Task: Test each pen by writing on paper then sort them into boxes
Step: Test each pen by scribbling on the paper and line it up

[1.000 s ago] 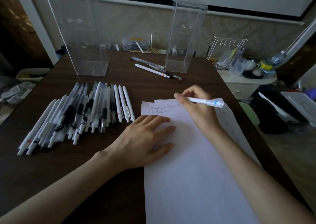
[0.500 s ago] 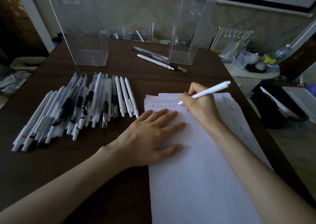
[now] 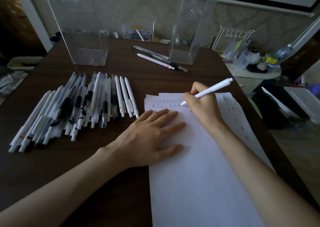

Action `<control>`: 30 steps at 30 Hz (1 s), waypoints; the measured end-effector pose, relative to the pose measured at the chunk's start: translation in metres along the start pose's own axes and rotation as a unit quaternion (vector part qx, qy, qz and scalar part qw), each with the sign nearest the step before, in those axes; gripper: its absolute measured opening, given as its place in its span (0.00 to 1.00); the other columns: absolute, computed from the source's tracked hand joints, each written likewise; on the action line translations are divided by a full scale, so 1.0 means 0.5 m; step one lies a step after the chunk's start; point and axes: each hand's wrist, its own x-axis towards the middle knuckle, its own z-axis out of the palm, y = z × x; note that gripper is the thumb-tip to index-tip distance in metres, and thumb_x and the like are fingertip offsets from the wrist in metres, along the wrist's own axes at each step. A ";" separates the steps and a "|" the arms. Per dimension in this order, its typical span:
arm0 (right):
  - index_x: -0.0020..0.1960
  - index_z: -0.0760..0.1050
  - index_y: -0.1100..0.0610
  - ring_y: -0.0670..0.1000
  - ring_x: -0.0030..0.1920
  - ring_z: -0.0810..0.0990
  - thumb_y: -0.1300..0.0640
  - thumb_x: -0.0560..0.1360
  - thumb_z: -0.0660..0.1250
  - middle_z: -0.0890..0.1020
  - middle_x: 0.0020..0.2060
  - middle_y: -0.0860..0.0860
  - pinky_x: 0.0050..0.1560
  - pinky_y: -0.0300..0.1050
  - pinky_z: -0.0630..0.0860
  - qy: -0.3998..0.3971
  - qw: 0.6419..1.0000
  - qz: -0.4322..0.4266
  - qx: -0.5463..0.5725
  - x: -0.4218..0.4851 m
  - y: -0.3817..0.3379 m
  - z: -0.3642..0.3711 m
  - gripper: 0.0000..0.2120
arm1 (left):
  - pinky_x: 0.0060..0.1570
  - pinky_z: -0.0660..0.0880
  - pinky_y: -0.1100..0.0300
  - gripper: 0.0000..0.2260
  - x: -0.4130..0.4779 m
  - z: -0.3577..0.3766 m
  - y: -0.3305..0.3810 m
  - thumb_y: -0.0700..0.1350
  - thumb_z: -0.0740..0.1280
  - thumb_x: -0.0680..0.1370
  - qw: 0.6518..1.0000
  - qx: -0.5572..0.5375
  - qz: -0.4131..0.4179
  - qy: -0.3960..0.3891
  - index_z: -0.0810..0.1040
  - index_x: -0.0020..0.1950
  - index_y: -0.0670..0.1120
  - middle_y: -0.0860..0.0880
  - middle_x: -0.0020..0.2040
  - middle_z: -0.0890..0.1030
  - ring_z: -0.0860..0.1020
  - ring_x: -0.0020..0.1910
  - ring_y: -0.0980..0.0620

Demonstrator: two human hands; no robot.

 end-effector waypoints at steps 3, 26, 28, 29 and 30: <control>0.32 0.62 0.59 0.40 0.24 0.73 0.67 0.72 0.64 0.68 0.20 0.47 0.27 0.39 0.65 -0.010 1.000 0.005 0.002 0.001 0.004 0.000 0.14 | 0.73 0.45 0.54 0.31 0.001 -0.002 0.000 0.69 0.43 0.73 1.000 -0.007 0.000 -0.001 0.53 0.75 0.61 0.54 0.77 0.50 0.46 0.75 0.54; 0.49 0.76 0.55 0.43 0.37 0.78 0.65 0.74 0.68 0.81 0.38 0.52 0.35 0.34 0.72 -0.077 0.994 -0.028 0.077 -0.004 0.002 -0.009 0.07 | 0.61 0.61 0.62 0.35 -0.003 -0.008 -0.004 0.68 0.56 0.72 0.988 -0.070 -0.052 0.128 0.65 0.71 0.47 0.51 0.64 0.74 0.70 0.63 0.52; 0.58 0.76 0.54 0.45 0.47 0.77 0.71 0.74 0.62 0.82 0.47 0.50 0.40 0.35 0.72 -0.107 0.992 -0.042 0.059 -0.005 0.002 -0.010 0.18 | 0.61 0.59 0.63 0.40 -0.003 -0.013 -0.006 0.71 0.60 0.69 0.984 -0.114 -0.070 0.119 0.59 0.73 0.50 0.53 0.65 0.73 0.69 0.64 0.54; 0.60 0.76 0.53 0.46 0.49 0.77 0.73 0.73 0.60 0.82 0.49 0.50 0.41 0.35 0.71 -0.119 0.990 -0.042 0.057 -0.006 0.000 -0.011 0.22 | 0.61 0.60 0.62 0.40 -0.002 -0.014 -0.007 0.71 0.61 0.68 0.983 -0.121 -0.063 0.122 0.58 0.74 0.51 0.53 0.65 0.74 0.69 0.64 0.54; 0.60 0.76 0.52 0.46 0.50 0.76 0.73 0.73 0.58 0.82 0.51 0.51 0.41 0.35 0.69 -0.132 0.989 -0.044 0.058 -0.006 0.000 -0.011 0.24 | 0.61 0.62 0.60 0.39 -0.001 -0.014 -0.008 0.70 0.61 0.69 0.983 -0.118 -0.050 0.129 0.59 0.73 0.51 0.52 0.64 0.75 0.70 0.63 0.53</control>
